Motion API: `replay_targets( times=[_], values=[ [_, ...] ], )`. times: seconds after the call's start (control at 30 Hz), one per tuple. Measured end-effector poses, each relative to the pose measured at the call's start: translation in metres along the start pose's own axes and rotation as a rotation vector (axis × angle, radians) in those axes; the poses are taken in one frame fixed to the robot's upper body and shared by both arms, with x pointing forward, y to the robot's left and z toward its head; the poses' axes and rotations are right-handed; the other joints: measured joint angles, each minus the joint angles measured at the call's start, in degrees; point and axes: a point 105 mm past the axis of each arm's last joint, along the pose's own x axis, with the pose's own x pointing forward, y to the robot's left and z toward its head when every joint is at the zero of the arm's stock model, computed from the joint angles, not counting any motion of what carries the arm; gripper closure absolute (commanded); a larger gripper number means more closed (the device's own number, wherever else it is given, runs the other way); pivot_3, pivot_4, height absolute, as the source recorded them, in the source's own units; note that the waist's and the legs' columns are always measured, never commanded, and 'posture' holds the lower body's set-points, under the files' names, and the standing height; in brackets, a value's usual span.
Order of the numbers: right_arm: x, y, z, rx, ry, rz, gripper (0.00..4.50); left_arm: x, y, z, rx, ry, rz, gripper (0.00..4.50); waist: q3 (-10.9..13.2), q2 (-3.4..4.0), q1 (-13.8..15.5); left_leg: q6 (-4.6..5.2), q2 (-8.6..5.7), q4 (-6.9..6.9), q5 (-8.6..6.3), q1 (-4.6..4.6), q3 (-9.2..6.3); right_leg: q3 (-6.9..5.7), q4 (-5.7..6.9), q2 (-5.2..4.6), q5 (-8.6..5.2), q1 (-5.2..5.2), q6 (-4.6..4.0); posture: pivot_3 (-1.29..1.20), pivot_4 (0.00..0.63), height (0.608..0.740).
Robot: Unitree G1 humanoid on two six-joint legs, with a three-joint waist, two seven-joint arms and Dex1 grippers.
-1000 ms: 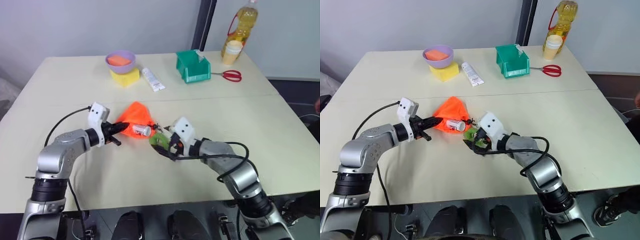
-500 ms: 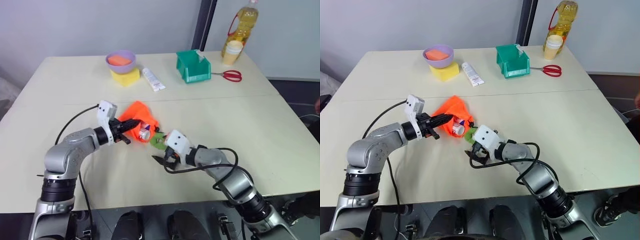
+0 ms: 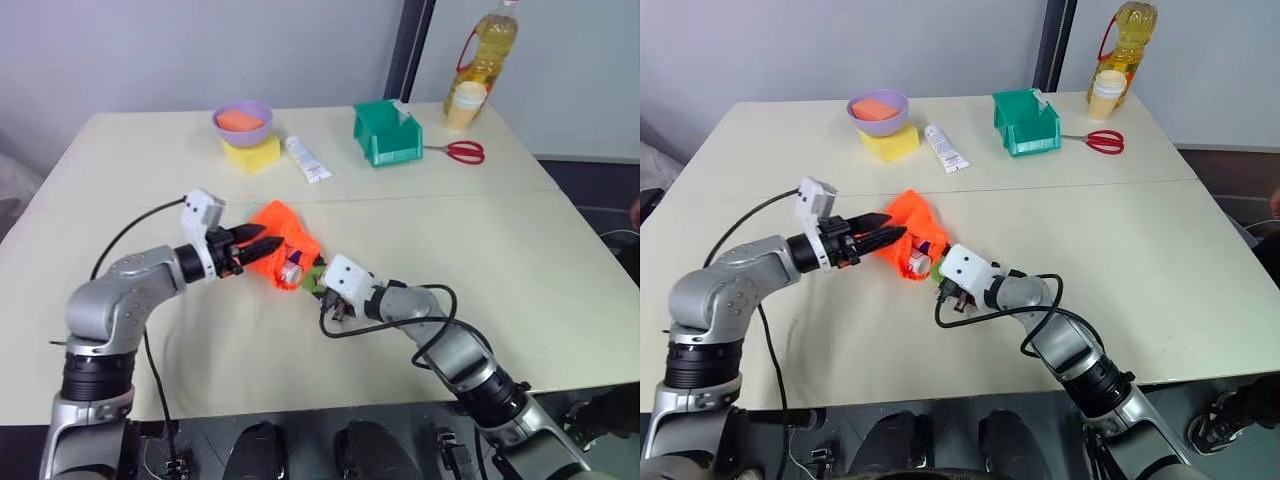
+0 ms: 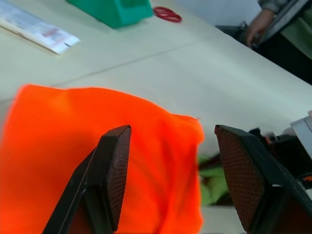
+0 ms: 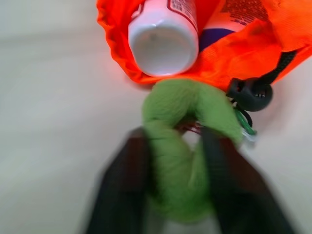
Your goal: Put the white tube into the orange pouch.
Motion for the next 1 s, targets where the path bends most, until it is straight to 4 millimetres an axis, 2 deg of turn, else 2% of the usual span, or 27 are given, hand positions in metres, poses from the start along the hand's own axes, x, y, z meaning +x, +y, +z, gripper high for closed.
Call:
replay_targets(
  times=[0.1,0.2,0.3,0.5,0.8,0.9,0.93,1.0],
  values=[
    [-0.009,-0.003,-0.003,-0.022,0.012,-0.002,4.49,-0.015,0.018,0.005,0.042,-0.010,0.070,1.59,0.00,0.00,0.05,0.00,0.00,-0.02,0.00,-0.01,0.00,0.00,-0.03,-0.01,0.00,0.00,0.00,0.00,0.150,0.740],
    [-0.029,-0.007,-0.012,-0.019,0.033,0.002,4.49,-0.032,0.036,-0.005,0.095,0.041,0.144,1.59,0.01,-0.01,0.15,0.03,0.00,-0.10,-0.02,-0.03,0.00,-0.01,-0.18,-0.03,0.00,0.02,0.00,0.00,0.150,0.740],
    [-0.055,-0.015,-0.009,0.006,-0.002,0.011,4.49,-0.041,0.041,-0.017,0.156,0.096,0.151,1.59,0.04,-0.05,0.18,0.05,0.00,-0.16,-0.03,-0.03,0.00,-0.01,-0.29,-0.03,0.00,0.05,0.00,0.00,0.150,0.740],
    [-0.095,-0.027,0.028,0.060,-0.194,0.029,4.49,-0.034,0.032,-0.020,0.194,0.090,0.078,1.59,0.05,-0.07,0.06,0.15,0.00,-0.17,-0.09,-0.02,-0.01,-0.02,-0.27,-0.02,0.00,0.09,0.00,0.00,0.150,0.740],
    [-0.141,-0.046,0.083,0.215,-0.506,0.062,4.49,-0.008,0.005,-0.031,0.286,0.096,-0.059,1.59,0.06,-0.07,0.09,0.30,0.00,-0.16,-0.17,-0.02,-0.01,-0.02,-0.29,-0.02,0.00,0.10,0.00,0.00,0.150,0.740],
    [-0.145,-0.048,0.085,0.232,-0.519,0.062,4.50,-0.001,-0.005,-0.025,0.276,0.065,-0.126,0.69,0.06,-0.07,0.15,0.32,-0.01,-0.16,-0.18,-0.03,-0.01,-0.02,-0.28,-0.02,0.00,0.10,0.00,0.00,0.150,0.740],
    [-0.145,-0.049,0.085,0.232,-0.513,0.058,4.50,0.003,-0.009,-0.020,0.273,0.042,-0.151,0.16,0.06,-0.07,0.19,0.31,-0.01,-0.14,-0.17,-0.03,-0.01,-0.02,-0.28,-0.02,0.00,0.10,0.00,0.00,0.150,0.740],
    [-0.145,-0.050,0.083,0.242,-0.508,0.050,4.50,0.009,-0.015,-0.008,0.301,0.003,-0.180,0.07,0.06,-0.08,0.19,0.30,-0.01,-0.13,-0.17,-0.03,-0.01,-0.02,-0.28,-0.01,0.00,0.11,0.00,0.00,0.150,0.740]
  ],
)
